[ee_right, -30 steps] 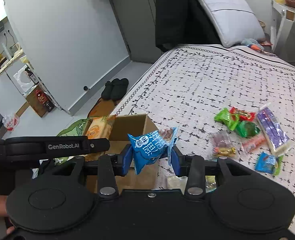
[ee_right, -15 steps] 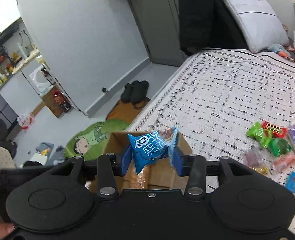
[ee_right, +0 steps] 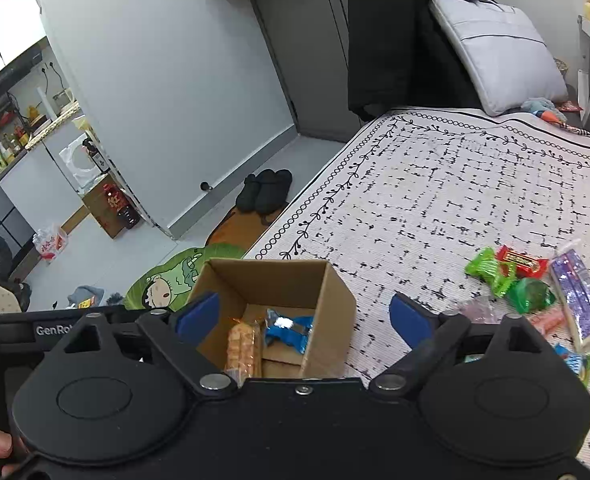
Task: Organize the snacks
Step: 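Carry both snacks over the cardboard box and open both tools to drop them, then move both tools back over the remaining snack pile, then grasp the white bread bag with the left tool while the right tool grasps the blue-green candy packet, then carry both snacks over the cardboard box and open both tools to release them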
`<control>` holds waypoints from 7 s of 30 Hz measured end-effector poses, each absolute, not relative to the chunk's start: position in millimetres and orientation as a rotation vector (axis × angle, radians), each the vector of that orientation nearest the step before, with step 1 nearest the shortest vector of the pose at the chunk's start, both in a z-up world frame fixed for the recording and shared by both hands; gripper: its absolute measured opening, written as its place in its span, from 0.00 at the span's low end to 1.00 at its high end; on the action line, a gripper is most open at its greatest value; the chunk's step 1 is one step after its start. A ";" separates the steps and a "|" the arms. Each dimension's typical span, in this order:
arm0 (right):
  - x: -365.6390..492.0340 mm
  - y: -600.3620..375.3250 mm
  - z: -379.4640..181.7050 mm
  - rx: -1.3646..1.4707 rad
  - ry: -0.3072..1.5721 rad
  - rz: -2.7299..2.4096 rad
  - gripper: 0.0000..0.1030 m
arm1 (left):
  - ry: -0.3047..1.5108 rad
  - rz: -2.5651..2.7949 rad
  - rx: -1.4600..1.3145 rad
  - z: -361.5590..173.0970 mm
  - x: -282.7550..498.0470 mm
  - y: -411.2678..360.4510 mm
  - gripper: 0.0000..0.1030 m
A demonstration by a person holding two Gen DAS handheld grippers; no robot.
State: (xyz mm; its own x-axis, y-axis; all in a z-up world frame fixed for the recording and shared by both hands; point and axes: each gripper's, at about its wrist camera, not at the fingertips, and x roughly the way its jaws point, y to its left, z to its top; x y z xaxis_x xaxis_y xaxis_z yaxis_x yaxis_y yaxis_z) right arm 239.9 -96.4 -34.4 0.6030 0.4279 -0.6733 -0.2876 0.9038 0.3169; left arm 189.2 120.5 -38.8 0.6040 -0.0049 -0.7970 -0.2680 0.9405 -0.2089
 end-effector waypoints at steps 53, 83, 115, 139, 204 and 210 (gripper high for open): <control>212.5 -300.9 -145.4 0.518 0.923 0.213 0.75 | 0.997 -0.028 -0.192 -76.6 180.1 -71.0 0.79; 256.6 -306.1 -182.3 0.503 0.943 0.181 0.35 | 1.089 0.204 -0.118 -155.8 225.7 -100.0 0.66; 235.2 -308.9 -172.3 0.498 0.989 0.100 0.30 | 1.070 0.176 -0.158 -150.8 221.1 -92.1 0.72; 248.6 -291.4 -179.7 0.391 0.956 0.142 0.30 | 1.024 0.226 -0.264 -166.0 227.2 -74.9 0.52; 207.4 -77.0 -29.4 0.213 0.792 0.378 0.27 | 0.878 0.095 -0.475 -59.0 168.0 108.4 0.49; 213.5 -52.8 -34.7 0.214 0.808 0.402 0.28 | 0.899 0.124 -0.474 -64.0 168.2 131.5 0.49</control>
